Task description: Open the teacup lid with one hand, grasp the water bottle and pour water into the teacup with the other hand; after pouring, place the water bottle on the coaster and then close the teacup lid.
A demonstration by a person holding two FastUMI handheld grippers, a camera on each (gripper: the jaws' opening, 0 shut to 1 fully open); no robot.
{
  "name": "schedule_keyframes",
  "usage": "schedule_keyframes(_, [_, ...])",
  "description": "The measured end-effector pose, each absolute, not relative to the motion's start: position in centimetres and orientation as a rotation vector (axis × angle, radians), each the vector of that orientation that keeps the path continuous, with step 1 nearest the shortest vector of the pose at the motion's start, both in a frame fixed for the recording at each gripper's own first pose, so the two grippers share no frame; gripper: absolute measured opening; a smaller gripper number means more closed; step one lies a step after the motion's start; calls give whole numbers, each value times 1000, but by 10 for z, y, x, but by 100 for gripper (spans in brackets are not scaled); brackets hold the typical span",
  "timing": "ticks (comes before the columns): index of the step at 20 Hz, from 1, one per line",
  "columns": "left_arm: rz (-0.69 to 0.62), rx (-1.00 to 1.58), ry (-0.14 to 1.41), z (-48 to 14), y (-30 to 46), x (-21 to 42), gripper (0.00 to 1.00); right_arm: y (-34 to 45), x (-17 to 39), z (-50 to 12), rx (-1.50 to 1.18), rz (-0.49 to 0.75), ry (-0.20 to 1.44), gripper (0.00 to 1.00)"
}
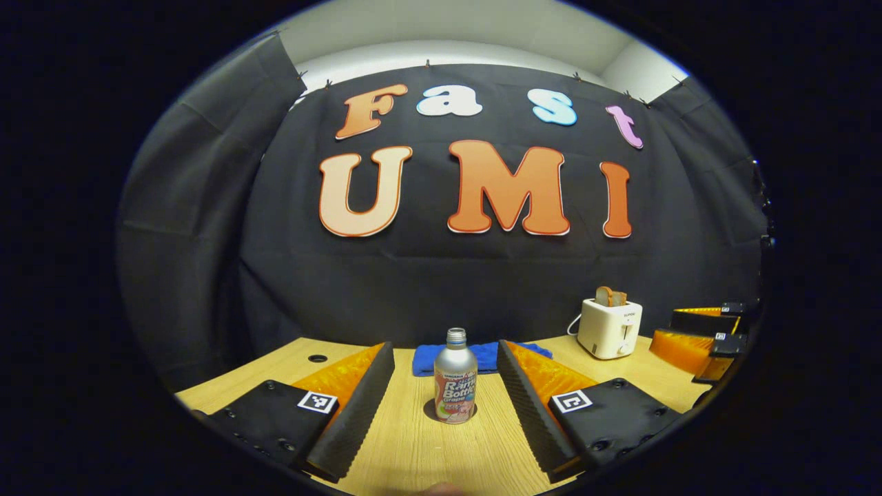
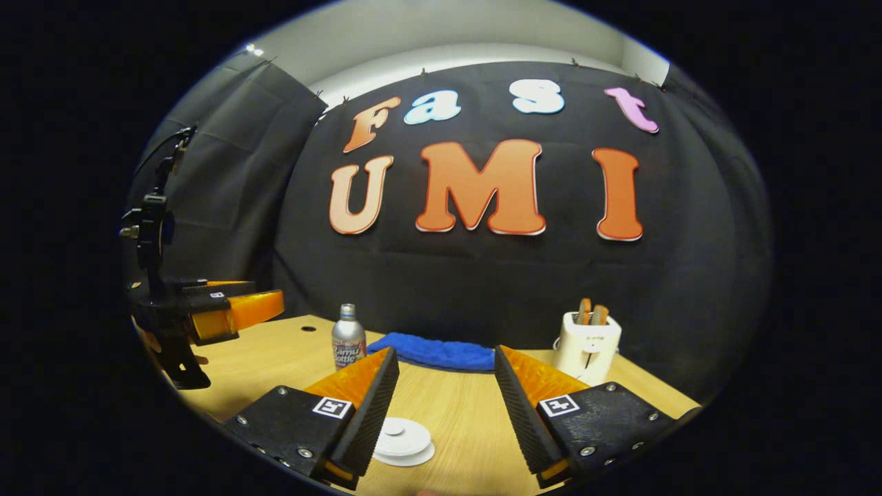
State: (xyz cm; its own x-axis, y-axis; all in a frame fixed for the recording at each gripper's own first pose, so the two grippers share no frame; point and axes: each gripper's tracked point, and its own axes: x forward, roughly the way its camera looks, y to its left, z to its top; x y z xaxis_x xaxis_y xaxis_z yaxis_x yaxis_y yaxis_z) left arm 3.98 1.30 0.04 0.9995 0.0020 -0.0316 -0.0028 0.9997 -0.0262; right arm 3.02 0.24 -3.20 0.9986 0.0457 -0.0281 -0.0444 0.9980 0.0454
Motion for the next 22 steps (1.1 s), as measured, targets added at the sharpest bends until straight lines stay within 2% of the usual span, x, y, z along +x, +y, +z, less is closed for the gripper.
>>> schedule_keyframes(2, [23,-11,3,14,16,34,100,-8,28,-18,24,15,1,84])
schedule_keyframes(3, [31,-3,-5,18,17,29,97,-11,26,-12,21,4,-12,84])
schedule_keyframes(7, [48,0,-35,26,21,15,98,-18,19,-1,28,-24,-43,85])
schedule_keyframes(12, [123,29,-66,27,48,-1,100,-19,14,6,4,-36,-68,85])
schedule_keyframes(13, [142,39,-61,10,47,0,97,-18,14,6,7,-32,-69,86])
schedule_keyframes(14, [153,40,-58,8,50,-1,100,-17,14,3,6,-29,-65,86])
schedule_keyframes(18, [155,31,-55,3,47,0,100,-17,14,-2,9,-31,-41,88])
schedule_keyframes(19, [156,34,-54,2,47,1,97,-18,14,-4,7,-32,-38,88])
schedule_keyframes(22, [142,35,-49,1,40,3,100,-16,12,-4,2,-32,-32,87])
